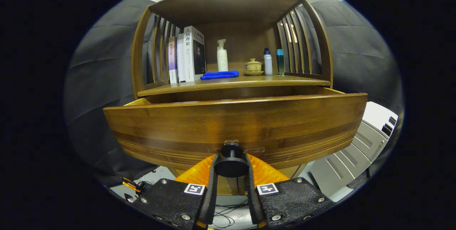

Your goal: Pull open the drawer, take out the items inside it, and place them on the countertop above the cabinet.

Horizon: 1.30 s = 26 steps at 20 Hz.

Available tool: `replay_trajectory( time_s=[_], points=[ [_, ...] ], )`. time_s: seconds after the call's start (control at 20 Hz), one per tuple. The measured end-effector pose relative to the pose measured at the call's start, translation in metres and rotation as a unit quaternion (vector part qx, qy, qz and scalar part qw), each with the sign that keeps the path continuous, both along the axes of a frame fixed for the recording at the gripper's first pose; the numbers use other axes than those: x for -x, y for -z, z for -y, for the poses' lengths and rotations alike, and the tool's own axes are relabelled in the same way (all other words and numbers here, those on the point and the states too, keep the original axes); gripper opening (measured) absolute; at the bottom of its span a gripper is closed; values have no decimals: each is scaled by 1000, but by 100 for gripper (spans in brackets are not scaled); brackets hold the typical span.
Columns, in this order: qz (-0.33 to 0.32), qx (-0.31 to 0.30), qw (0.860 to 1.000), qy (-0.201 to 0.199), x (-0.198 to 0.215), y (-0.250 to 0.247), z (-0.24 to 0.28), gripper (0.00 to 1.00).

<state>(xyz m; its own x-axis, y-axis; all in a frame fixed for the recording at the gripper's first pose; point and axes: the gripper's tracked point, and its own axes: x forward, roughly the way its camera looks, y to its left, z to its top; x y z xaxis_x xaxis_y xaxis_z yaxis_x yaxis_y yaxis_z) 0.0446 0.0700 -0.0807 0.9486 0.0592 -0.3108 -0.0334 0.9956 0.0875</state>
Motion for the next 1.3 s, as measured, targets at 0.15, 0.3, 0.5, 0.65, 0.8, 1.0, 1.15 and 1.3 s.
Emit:
replay_trajectory(
  time_s=[0.15,0.3,0.5,0.65,0.8,1.0,1.15,1.3],
  points=[
    [-13,-1,1000,4,10,3,1,39],
    [-26,0,1000,8,20,3,0,39],
    [-40,8,999,9,30,4,1,39],
    [-41,1,999,7,38,4,-2,39],
    [-47,1,999,3,48,4,-2,39],
    [-49,-1,999,2,58,6,-4,39],
    [-42,-24,999,3,60,5,-6,42],
    [-43,-39,998,13,66,3,1,58]
  ],
)
